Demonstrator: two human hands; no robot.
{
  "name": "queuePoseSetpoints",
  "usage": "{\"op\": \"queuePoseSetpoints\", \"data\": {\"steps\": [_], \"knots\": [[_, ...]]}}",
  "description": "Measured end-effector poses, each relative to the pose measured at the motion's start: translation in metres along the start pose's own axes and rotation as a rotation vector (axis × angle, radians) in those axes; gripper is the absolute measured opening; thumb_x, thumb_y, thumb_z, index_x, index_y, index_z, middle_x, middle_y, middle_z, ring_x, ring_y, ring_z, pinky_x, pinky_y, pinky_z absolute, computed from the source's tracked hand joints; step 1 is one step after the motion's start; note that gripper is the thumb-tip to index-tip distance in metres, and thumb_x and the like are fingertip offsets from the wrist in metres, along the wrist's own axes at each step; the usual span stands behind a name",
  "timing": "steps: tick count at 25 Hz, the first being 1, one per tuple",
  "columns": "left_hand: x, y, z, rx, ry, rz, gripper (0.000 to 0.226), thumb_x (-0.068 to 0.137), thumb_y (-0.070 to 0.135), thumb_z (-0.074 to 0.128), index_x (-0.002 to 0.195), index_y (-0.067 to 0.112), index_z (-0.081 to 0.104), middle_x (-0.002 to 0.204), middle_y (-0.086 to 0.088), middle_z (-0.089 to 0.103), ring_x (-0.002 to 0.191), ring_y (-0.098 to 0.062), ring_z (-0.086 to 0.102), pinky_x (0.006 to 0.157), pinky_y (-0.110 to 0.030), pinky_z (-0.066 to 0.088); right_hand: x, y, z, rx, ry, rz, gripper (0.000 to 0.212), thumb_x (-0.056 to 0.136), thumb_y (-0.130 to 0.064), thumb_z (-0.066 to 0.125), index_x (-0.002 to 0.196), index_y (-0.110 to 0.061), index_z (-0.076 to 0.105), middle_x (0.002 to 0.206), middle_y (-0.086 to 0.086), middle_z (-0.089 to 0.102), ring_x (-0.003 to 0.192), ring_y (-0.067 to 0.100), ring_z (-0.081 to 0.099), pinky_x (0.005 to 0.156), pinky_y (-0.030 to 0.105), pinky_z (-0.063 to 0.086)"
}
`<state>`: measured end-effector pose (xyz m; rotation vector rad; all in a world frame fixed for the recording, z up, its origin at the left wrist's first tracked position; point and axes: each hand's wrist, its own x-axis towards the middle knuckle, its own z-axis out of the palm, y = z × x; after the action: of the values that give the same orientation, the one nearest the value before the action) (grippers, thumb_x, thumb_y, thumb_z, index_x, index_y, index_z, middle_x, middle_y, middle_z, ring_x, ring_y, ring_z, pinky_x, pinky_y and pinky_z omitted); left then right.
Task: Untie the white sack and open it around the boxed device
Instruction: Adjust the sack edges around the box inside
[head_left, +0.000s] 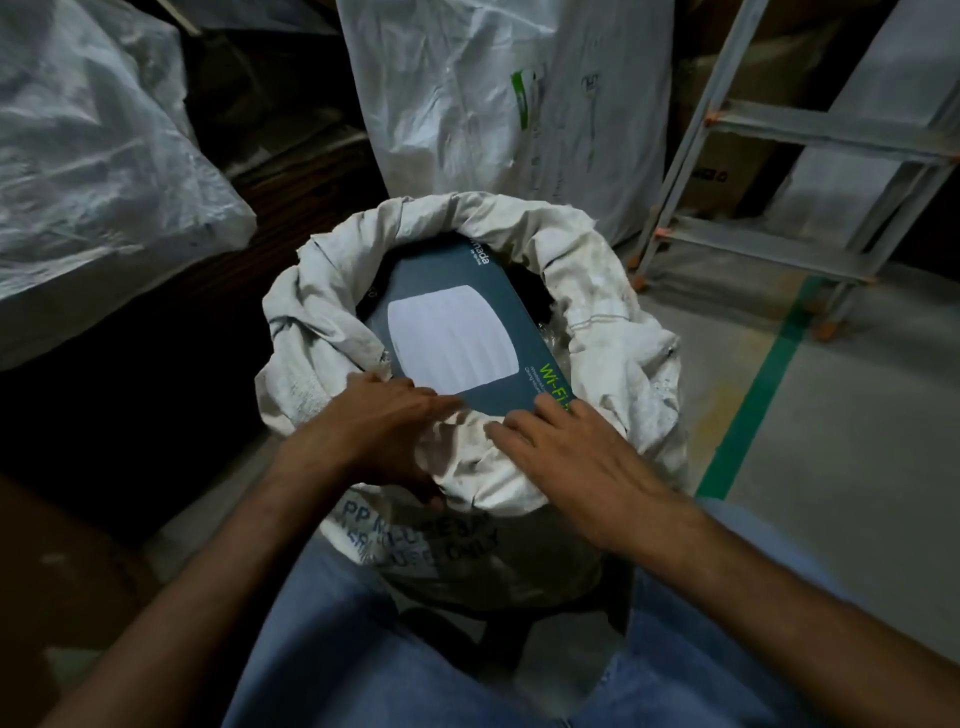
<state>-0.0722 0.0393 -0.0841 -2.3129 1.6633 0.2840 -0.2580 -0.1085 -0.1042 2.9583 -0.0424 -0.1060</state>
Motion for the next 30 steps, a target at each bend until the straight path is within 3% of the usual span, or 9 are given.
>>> {"op": "queuePoseSetpoints", "data": {"steps": [5, 9, 11, 15, 18, 21, 23, 26, 30], "knots": [[-0.011, 0.021, 0.025, 0.003, 0.375, 0.111, 0.044, 0.078, 0.042, 0.073, 0.115, 0.029, 0.055, 0.089, 0.002, 0.071, 0.078, -0.026, 0.07, 0.056, -0.033, 0.038, 0.003, 0.016, -0.027, 0.432, -0.276, 0.115, 0.1, 0.082, -0.071, 0.063, 0.159, -0.027, 0.017, 0.167, -0.005, 0.012, 0.147, 0.024, 0.031, 0.115, 0.039, 0.036], [-0.034, 0.038, 0.045, 0.058, 0.626, 0.131, 0.028, 0.075, 0.018, 0.079, 0.1, 0.018, 0.066, 0.076, -0.001, 0.066, 0.059, -0.027, 0.061, 0.043, -0.031, 0.031, 0.033, 0.024, -0.026, 0.329, -0.348, 0.003, 0.082, 0.071, -0.068, 0.076, 0.136, -0.026, 0.049, 0.133, -0.001, 0.059, 0.124, 0.024, 0.052, 0.095, 0.039, 0.047], [-0.039, 0.044, 0.054, -0.017, 0.584, 0.096, 0.036, 0.076, 0.024, 0.08, 0.107, 0.022, 0.063, 0.087, 0.001, 0.066, 0.068, -0.025, 0.063, 0.047, -0.032, 0.036, 0.03, 0.015, -0.019, 0.262, -0.235, -0.023, 0.044, 0.073, -0.056, 0.076, 0.094, -0.025, 0.053, 0.091, -0.003, 0.064, 0.094, 0.026, 0.062, 0.066, 0.036, 0.041], [-0.042, 0.016, 0.031, -0.411, 0.222, 0.087, 0.081, 0.075, 0.049, 0.083, 0.142, 0.043, 0.038, 0.137, 0.014, 0.043, 0.116, -0.011, 0.052, 0.087, -0.03, 0.05, 0.01, 0.0, 0.001, 0.028, 0.104, -0.004, 0.032, 0.065, -0.02, 0.076, 0.083, -0.022, 0.049, 0.078, 0.0, 0.06, 0.068, 0.029, 0.062, 0.055, 0.033, 0.024], [-0.033, -0.013, 0.016, -0.007, 0.149, -0.03, 0.092, 0.072, 0.047, 0.083, 0.151, 0.041, 0.035, 0.155, 0.01, 0.037, 0.142, -0.018, 0.037, 0.111, -0.043, 0.036, -0.002, -0.013, 0.015, -0.036, 0.208, 0.019, 0.038, 0.052, -0.004, 0.077, 0.079, -0.019, 0.055, 0.071, 0.001, 0.056, 0.057, 0.027, 0.056, 0.046, 0.031, 0.023], [-0.029, -0.016, 0.028, 0.147, 0.369, -0.096, 0.04, 0.074, 0.041, 0.079, 0.107, 0.027, 0.061, 0.097, 0.003, 0.071, 0.089, -0.028, 0.068, 0.066, -0.037, 0.05, -0.005, -0.019, 0.024, -0.077, 0.219, -0.035, 0.04, 0.052, -0.005, 0.079, 0.082, -0.018, 0.055, 0.074, 0.002, 0.055, 0.063, 0.027, 0.056, 0.05, 0.033, 0.033], [-0.035, -0.015, 0.043, 0.156, 0.555, -0.146, 0.026, 0.081, 0.036, 0.072, 0.094, 0.018, 0.059, 0.073, -0.003, 0.067, 0.059, -0.03, 0.066, 0.046, -0.029, 0.033, 0.0, -0.014, 0.015, -0.038, 0.139, -0.064, 0.039, 0.062, -0.029, 0.084, 0.087, -0.018, 0.056, 0.081, 0.003, 0.06, 0.074, 0.028, 0.06, 0.061, 0.036, 0.039], [-0.05, -0.017, 0.053, 0.135, 0.79, -0.216, 0.017, 0.091, 0.03, 0.065, 0.089, 0.016, 0.057, 0.066, -0.006, 0.062, 0.052, -0.031, 0.064, 0.042, -0.027, 0.03, 0.016, -0.007, -0.017, 0.309, -0.169, 0.113, 0.08, 0.072, -0.079, 0.063, 0.121, -0.017, 0.049, 0.123, 0.003, 0.058, 0.107, 0.03, 0.06, 0.088, 0.042, 0.048], [-0.059, -0.011, 0.048, 0.068, 0.718, -0.251, 0.019, 0.083, 0.034, 0.068, 0.086, 0.018, 0.059, 0.073, -0.005, 0.063, 0.061, -0.031, 0.066, 0.044, -0.031, 0.04, 0.049, -0.024, -0.032, 0.464, -0.107, 0.049, 0.087, 0.073, -0.046, 0.077, 0.144, -0.021, 0.034, 0.136, 0.006, 0.057, 0.119, 0.033, 0.059, 0.079, 0.034, 0.044]]}}
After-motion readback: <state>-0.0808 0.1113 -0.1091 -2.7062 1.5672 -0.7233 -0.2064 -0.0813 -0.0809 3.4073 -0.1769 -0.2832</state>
